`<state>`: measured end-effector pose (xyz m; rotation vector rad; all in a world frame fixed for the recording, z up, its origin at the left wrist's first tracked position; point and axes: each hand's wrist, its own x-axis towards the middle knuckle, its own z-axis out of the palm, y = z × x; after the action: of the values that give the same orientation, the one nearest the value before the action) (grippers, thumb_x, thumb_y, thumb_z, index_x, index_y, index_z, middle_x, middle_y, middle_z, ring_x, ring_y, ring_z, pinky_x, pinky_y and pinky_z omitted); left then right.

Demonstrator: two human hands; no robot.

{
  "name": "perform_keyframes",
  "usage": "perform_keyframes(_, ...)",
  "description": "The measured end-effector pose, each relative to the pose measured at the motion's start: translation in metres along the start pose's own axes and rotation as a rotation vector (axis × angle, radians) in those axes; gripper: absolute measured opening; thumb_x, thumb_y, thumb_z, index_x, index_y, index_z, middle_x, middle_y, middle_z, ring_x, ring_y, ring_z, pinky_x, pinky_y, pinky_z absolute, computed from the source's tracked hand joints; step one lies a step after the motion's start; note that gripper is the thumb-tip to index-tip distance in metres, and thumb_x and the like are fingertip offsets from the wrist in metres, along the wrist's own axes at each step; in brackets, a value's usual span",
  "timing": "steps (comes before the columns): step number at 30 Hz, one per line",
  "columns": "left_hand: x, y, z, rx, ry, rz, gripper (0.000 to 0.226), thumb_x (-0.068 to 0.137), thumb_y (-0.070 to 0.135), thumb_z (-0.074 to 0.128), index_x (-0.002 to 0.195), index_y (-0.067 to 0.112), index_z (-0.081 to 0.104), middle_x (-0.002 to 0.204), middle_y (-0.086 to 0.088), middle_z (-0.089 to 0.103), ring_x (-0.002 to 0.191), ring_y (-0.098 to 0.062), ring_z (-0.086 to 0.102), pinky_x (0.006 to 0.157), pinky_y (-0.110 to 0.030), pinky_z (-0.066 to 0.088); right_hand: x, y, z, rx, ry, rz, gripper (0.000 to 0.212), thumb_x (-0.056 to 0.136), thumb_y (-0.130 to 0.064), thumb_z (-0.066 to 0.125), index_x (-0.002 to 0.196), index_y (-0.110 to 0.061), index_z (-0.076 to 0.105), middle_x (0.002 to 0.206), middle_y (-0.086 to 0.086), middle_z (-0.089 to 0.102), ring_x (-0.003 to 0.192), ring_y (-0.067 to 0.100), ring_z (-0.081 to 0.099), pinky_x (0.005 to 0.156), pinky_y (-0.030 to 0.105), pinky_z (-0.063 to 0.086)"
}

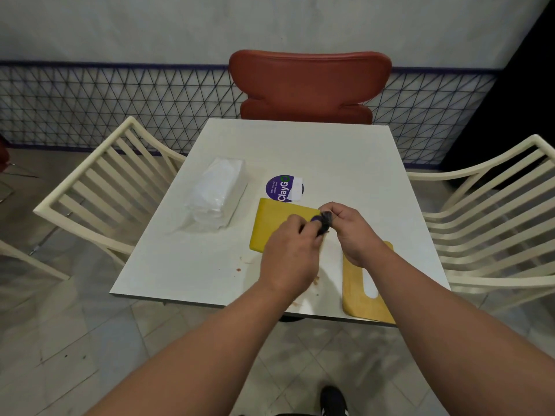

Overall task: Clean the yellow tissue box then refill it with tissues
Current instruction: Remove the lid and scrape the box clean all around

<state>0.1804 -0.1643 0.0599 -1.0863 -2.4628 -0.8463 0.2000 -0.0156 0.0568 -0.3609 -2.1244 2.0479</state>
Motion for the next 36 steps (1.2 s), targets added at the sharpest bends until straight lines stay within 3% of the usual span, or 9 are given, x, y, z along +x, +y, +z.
perform_keyframes(3,0.005,-0.018,-0.008,0.008,0.029,-0.071,0.032,0.089,0.03,0.048,0.105,0.012,0.069,0.086,-0.01,0.058,0.065,-0.03,0.058,0.049,-0.033,0.047,0.001,0.001,-0.001,-0.031,0.002,0.003,0.022,0.1,-0.014,0.047,0.082,-0.013,0.06,0.081,0.001,0.055,0.082,0.016,0.045,0.076,0.029,0.035)
perform_keyframes(8,0.021,-0.058,-0.031,0.059,0.052,-0.407,0.028,0.095,0.023,0.053,0.118,0.012,0.063,0.11,-0.012,0.055,0.091,-0.034,0.057,0.072,-0.04,0.047,0.0,0.002,-0.001,-0.063,0.018,0.008,0.026,0.101,-0.018,0.045,0.078,-0.017,0.057,0.075,-0.008,0.048,0.077,0.012,0.04,0.073,0.026,0.033)
perform_keyframes(10,0.021,-0.05,-0.03,0.053,0.059,-0.386,0.027,0.094,0.023,0.053,0.117,0.012,0.063,0.109,-0.012,0.055,0.09,-0.034,0.057,0.072,-0.04,0.046,0.0,0.001,0.0,-0.063,0.022,0.005,0.026,0.101,-0.018,0.045,0.079,-0.017,0.058,0.076,-0.006,0.049,0.079,0.013,0.04,0.073,0.027,0.033)
perform_keyframes(14,0.013,-0.004,-0.008,-0.005,-0.028,-0.133,0.022,0.091,0.022,0.059,0.11,0.014,0.067,0.094,-0.01,0.057,0.076,-0.03,0.058,0.058,-0.035,0.045,-0.002,0.001,0.001,-0.016,0.001,-0.003,0.023,0.1,-0.02,0.048,0.084,-0.012,0.063,0.081,-0.001,0.059,0.082,0.015,0.048,0.077,0.03,0.038)
perform_keyframes(16,0.012,0.002,-0.004,-0.02,-0.026,-0.092,0.022,0.09,0.022,0.06,0.109,0.013,0.068,0.092,-0.01,0.058,0.074,-0.03,0.059,0.054,-0.035,0.046,-0.002,0.001,-0.001,-0.005,-0.008,0.003,0.022,0.099,-0.022,0.049,0.088,-0.009,0.064,0.085,0.004,0.06,0.084,0.017,0.048,0.079,0.033,0.037)
perform_keyframes(22,0.027,-0.051,-0.027,0.028,0.043,-0.401,0.027,0.096,0.026,0.049,0.117,0.013,0.061,0.111,-0.011,0.052,0.092,-0.033,0.056,0.074,-0.04,0.048,-0.001,0.001,0.002,-0.089,0.004,-0.001,0.024,0.101,-0.018,0.045,0.082,-0.017,0.06,0.082,-0.002,0.05,0.082,0.014,0.042,0.077,0.029,0.034)
perform_keyframes(29,0.015,-0.084,-0.041,0.023,0.036,-0.668,0.028,0.099,0.031,0.041,0.113,0.011,0.056,0.108,-0.01,0.053,0.086,-0.027,0.053,0.071,-0.035,0.042,-0.003,0.002,0.001,-0.069,0.024,0.002,0.024,0.101,-0.018,0.045,0.082,-0.016,0.059,0.084,0.001,0.049,0.083,0.016,0.041,0.075,0.031,0.032)
perform_keyframes(32,0.015,-0.072,-0.045,0.002,0.07,-0.595,0.027,0.099,0.032,0.042,0.111,0.013,0.057,0.104,-0.008,0.055,0.086,-0.026,0.054,0.07,-0.034,0.042,-0.003,0.001,0.002,-0.056,0.024,-0.005,0.025,0.101,-0.017,0.045,0.081,-0.016,0.059,0.082,-0.002,0.05,0.083,0.014,0.041,0.076,0.029,0.033)
perform_keyframes(36,0.021,-0.03,-0.035,-0.025,-0.002,-0.283,0.027,0.096,0.033,0.048,0.116,0.02,0.061,0.108,-0.007,0.057,0.091,-0.029,0.059,0.073,-0.038,0.049,-0.003,0.0,0.004,-0.035,0.029,-0.008,0.024,0.1,-0.018,0.046,0.082,-0.013,0.061,0.08,-0.002,0.051,0.078,0.012,0.043,0.074,0.027,0.034)
